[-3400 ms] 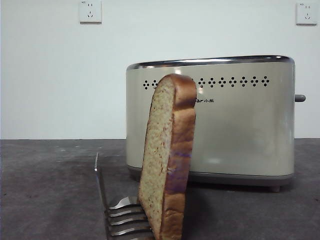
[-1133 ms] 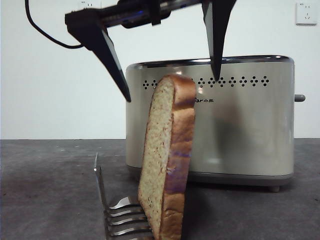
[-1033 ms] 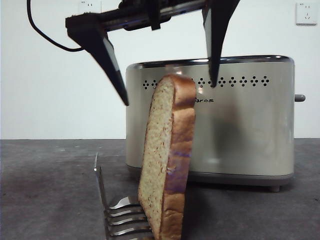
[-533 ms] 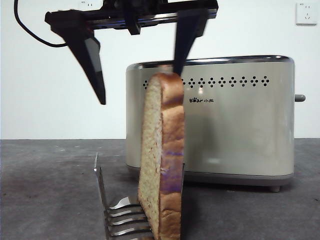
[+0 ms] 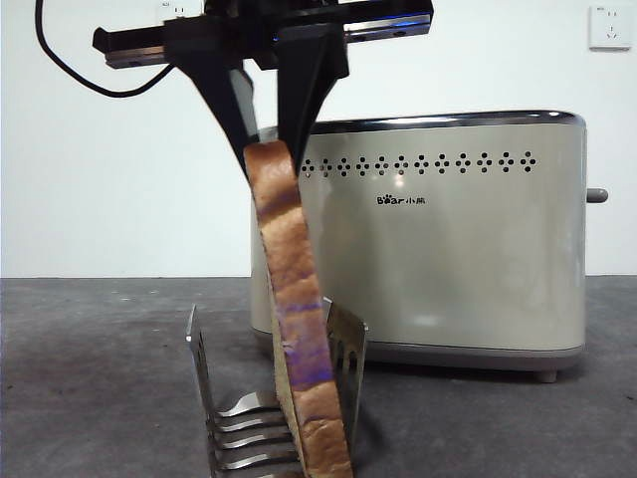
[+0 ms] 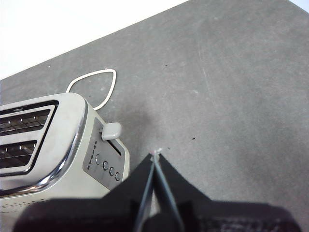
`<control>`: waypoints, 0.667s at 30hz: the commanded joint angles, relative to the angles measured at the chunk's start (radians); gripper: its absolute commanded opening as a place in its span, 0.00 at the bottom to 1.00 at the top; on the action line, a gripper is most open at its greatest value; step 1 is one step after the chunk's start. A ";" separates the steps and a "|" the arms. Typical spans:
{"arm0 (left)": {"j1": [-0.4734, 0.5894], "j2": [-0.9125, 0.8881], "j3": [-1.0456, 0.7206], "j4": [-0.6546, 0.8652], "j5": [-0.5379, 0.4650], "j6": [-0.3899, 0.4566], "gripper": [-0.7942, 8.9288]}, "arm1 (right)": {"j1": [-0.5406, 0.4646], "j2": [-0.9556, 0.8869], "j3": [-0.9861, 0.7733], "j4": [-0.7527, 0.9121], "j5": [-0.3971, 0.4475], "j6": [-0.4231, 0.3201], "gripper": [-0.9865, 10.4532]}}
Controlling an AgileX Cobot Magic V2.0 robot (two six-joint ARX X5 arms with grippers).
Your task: Pick up a slice of bread from the rack,put the bread on the toaster,press the button
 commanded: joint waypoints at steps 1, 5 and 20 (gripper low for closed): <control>0.002 0.004 -0.003 -0.002 -0.007 0.061 0.07 | 0.000 -0.003 0.003 0.001 0.005 -0.011 0.09; 0.005 -0.003 -0.003 -0.002 -0.020 0.084 0.07 | 0.000 -0.003 0.003 -0.001 0.005 -0.011 0.09; 0.029 -0.172 -0.003 -0.002 -0.027 0.098 0.07 | 0.000 -0.002 0.003 0.013 0.005 -0.011 0.09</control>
